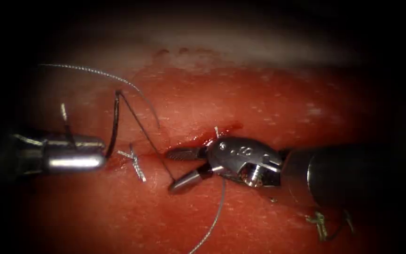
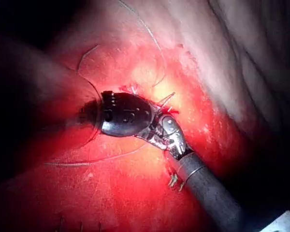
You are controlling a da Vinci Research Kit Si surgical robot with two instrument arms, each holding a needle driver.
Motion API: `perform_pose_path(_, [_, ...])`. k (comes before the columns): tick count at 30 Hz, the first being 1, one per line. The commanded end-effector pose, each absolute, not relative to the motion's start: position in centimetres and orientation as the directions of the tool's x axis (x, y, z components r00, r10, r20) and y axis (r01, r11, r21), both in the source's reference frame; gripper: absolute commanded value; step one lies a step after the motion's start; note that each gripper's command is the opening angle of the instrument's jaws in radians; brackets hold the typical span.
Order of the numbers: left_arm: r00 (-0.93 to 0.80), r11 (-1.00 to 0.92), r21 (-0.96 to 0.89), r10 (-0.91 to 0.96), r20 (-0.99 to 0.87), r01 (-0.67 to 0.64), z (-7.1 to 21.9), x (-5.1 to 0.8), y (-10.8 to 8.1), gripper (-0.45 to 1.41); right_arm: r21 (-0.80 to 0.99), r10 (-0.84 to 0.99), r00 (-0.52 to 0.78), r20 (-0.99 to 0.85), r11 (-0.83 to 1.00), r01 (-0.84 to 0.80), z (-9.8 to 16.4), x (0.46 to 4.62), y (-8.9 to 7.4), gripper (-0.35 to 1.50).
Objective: Wound Closure
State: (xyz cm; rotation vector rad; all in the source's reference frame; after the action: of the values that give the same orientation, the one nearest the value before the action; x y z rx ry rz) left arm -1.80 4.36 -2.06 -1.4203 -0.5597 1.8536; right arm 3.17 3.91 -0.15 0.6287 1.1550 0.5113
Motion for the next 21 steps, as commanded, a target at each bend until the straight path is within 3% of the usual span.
perform_pose_path(1, [-0.14, -0.682, -0.668, 0.723, -0.676, -0.298, -2.06, -1.82, 4.36, -0.35, 0.69, 0.663, 0.335, -0.67, 0.722, -0.05, -0.09, 3.21, 3.87, 0.95])
perform_pose_path(7, [-0.134, -0.746, -0.581, 0.644, -0.753, -0.325, -2.28, -1.73, 4.5, -0.35, 0.699, 0.672, 0.332, -0.663, 0.714, -0.049, -0.21, 3.2, 3.95, 0.95])
perform_pose_path(10, [-0.136, -0.751, -0.58, 0.641, -0.755, -0.317, -2.29, -1.76, 4.49, -0.35, 0.715, 0.693, 0.281, -0.664, 0.698, -0.031, -0.42, 3.19, 4.0, 0.84])
perform_pose_path(18, [-0.136, -0.752, -0.58, 0.64, -0.756, -0.313, -2.28, -1.78, 4.48, -0.35, 0.721, 0.7, 0.28, -0.657, 0.692, -0.036, -0.49, 3.24, 3.97, 0.84])
perform_pose_path(20, [-0.135, -0.755, -0.576, 0.636, -0.76, -0.313, -2.28, -1.78, 4.48, -0.35, 0.721, 0.697, 0.283, -0.659, 0.693, -0.028, -0.47, 3.26, 3.94, 0.63])
perform_pose_path(21, [-0.135, -0.755, -0.576, 0.636, -0.76, -0.312, -2.28, -1.78, 4.48, -0.35, 0.722, 0.695, 0.289, -0.659, 0.692, -0.018, -0.46, 3.26, 3.94, 0.24])
